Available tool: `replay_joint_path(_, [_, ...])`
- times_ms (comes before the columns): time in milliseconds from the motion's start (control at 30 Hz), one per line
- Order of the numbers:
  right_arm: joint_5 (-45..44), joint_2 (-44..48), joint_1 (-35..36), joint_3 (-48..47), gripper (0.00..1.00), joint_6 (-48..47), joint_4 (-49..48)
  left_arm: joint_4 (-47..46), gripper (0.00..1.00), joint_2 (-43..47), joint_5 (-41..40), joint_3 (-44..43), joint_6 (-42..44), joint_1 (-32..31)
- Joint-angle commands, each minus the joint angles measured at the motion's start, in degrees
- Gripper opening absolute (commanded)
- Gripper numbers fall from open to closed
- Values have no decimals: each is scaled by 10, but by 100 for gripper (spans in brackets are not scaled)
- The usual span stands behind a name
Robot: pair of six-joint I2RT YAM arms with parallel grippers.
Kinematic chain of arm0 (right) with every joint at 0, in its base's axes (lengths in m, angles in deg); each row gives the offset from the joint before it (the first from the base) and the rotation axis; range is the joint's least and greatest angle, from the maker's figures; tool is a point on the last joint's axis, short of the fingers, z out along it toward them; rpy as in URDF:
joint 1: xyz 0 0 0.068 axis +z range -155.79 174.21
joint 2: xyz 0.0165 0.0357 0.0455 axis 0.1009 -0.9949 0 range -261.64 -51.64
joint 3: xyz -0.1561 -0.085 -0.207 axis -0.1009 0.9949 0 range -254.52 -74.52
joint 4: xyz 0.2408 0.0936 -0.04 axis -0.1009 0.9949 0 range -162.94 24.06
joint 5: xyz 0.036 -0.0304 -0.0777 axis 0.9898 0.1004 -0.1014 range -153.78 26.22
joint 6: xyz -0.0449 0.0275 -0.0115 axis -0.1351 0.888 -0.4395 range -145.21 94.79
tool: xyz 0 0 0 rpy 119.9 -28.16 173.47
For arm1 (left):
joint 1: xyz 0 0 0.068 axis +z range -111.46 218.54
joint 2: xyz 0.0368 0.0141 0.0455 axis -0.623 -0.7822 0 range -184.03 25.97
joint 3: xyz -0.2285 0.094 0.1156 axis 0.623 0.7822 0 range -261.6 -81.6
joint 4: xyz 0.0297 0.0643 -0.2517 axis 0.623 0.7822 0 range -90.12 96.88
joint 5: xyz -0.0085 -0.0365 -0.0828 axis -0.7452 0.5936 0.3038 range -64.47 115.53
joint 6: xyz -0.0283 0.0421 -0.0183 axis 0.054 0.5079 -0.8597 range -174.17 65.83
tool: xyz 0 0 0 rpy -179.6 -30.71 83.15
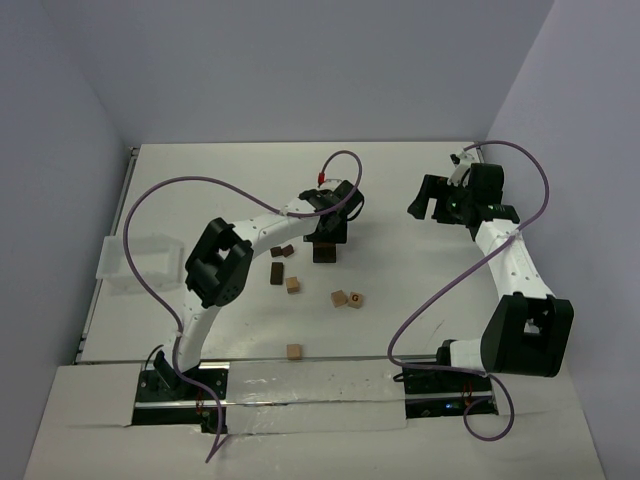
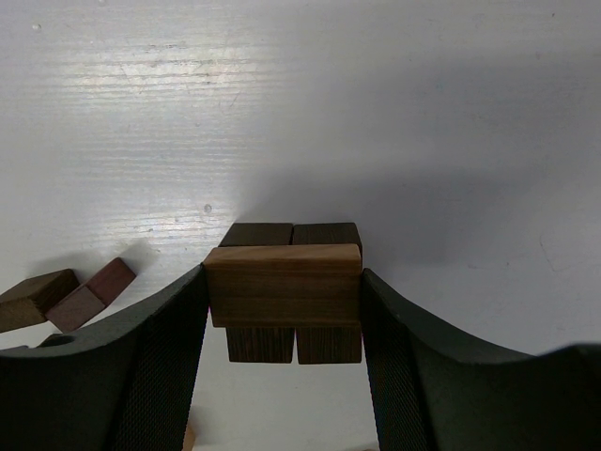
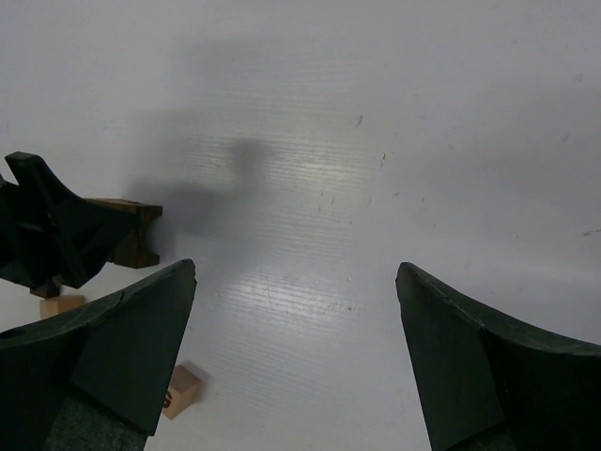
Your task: Build the wood block tower
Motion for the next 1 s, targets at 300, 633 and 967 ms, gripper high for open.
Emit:
replay_joint_path(300, [3, -2, 5, -26, 94, 4, -17, 0, 52, -9, 7, -22, 11, 2])
replay_joint_path(633, [6, -3, 5, -25, 94, 6, -17, 2, 99, 3, 17, -41, 31, 1])
replay_joint_path(967, [12, 3, 6, -23, 94, 5, -17, -99, 97, 209, 167, 88, 258, 39])
